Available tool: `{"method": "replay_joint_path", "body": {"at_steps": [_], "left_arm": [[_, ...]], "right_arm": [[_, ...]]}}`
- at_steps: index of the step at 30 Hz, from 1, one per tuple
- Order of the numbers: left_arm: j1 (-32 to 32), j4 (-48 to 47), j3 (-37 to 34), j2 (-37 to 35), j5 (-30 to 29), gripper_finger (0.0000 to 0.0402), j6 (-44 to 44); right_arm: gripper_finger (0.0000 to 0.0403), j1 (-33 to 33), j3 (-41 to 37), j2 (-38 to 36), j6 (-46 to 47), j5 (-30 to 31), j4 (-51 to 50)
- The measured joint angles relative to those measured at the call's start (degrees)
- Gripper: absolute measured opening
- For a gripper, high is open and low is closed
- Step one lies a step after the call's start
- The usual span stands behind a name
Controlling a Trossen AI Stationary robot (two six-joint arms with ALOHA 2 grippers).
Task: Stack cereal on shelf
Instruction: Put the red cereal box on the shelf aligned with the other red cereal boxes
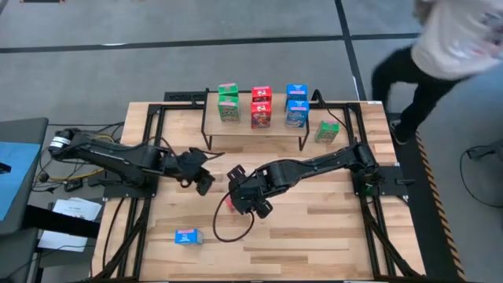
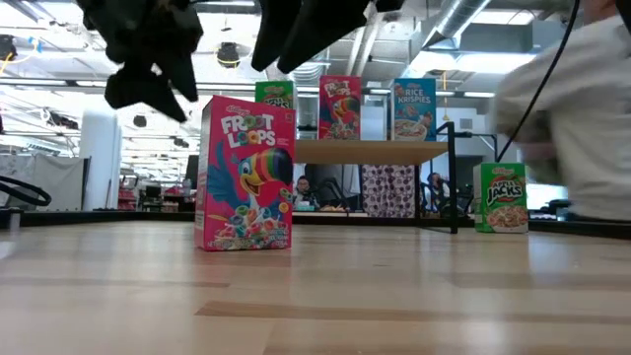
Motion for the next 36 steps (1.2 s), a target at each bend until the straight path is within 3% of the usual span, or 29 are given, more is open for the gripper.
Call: {"method": "replay_joint_path", "body": {"at_steps": [5, 14, 36], "left_arm": [[0.0, -0.14, 0.0, -4.98, -1.42, 0.0179, 0.2], [0.0, -1.13, 0.0, -7.89, -2.82, 0.0179, 0.68], [-0.02, -3.73, 0.0, -7.36, -3.98, 0.0179, 0.4]], "right_arm": [[0.026, -1.89, 0.0, 0.0, 4.1, -9.24, 1.32], [0.026, -4.69, 0.0, 0.2, 6.84, -14.76, 2.61], [0.026, -5.19, 0.0, 4.76, 8.04, -16.05, 2.63]]}}
